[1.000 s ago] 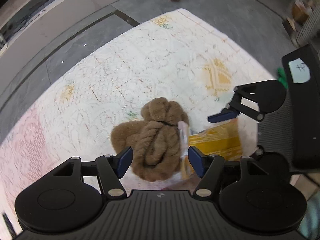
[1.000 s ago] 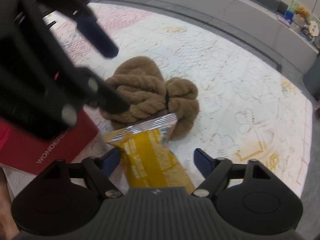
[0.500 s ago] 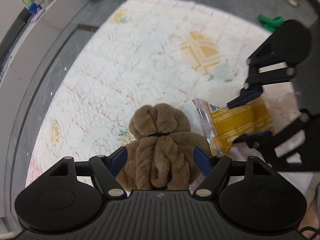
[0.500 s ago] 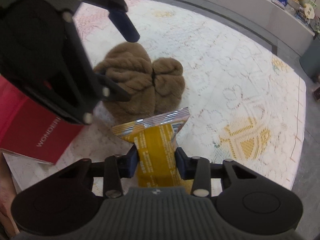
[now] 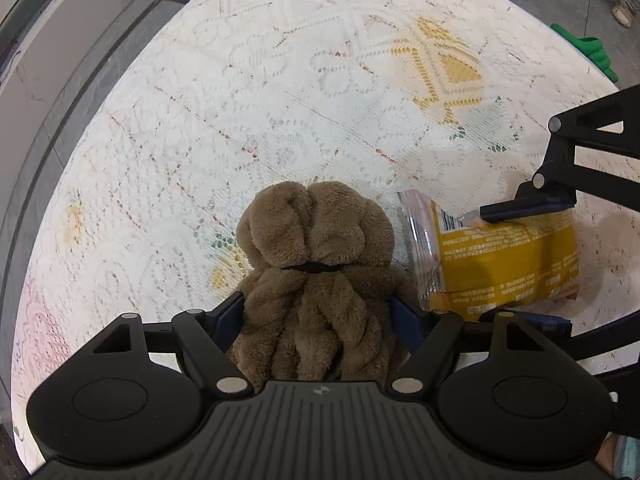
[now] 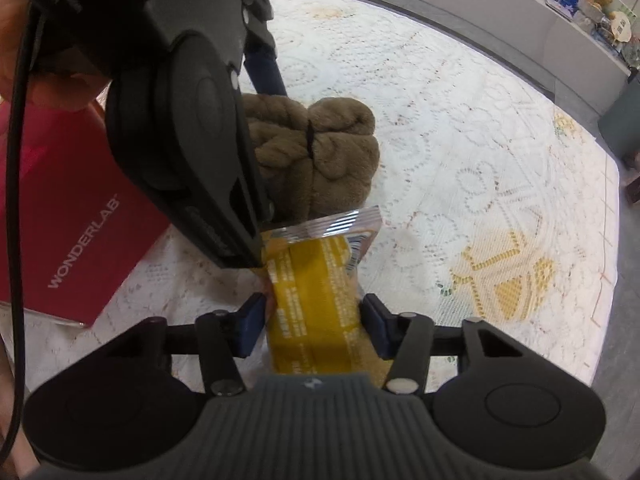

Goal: Organize soft objects
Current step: 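Grasp the brown knotted plush with the left gripper while the right grasps the yellow snack bag, then carry the brown plush and yellow snack bag over the orange box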

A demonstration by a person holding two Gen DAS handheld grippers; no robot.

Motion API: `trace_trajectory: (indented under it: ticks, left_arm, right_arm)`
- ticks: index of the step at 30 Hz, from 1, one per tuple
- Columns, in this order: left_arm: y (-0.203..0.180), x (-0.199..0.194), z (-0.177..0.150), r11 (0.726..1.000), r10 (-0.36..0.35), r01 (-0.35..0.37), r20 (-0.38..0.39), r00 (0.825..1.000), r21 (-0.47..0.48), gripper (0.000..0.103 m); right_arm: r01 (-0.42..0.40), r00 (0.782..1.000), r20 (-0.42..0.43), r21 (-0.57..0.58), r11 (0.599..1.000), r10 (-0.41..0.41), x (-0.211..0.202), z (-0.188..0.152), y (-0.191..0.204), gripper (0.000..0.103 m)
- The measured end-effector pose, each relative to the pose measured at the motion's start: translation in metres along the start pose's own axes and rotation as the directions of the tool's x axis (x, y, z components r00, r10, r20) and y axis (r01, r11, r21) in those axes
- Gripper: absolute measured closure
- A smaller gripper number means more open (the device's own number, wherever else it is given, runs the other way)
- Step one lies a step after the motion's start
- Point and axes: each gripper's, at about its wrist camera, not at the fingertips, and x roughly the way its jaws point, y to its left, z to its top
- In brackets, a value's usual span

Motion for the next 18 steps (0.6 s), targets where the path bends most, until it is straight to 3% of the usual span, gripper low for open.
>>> trace_trajectory:
  ticks: [7,12,18]
  left_arm:
    - [0.001,-0.012,0.0,0.999,0.015,-0.015,0.014,1.0,-0.039,0.042]
    - [0.007,-0.037,-0.007,0.997,0.039,-0.034,0.066,0.997,-0.069,0.042]
    - [0.01,-0.094,-0.022,0.995,0.079,-0.068,0.143,0.987,-0.078,0.042]
  right_arm:
    - [0.048,0.999,-0.008,-0.013,0.999,-0.048,-0.003,0.003,0.01,0.062]
    - [0.061,0.998,-0.008,0.007,0.998,-0.061,-0.015,0.007,0.014,0.065]
    - [0.104,0.995,0.008,0.0,0.995,-0.104,-0.044,0.015,0.025,0.065]
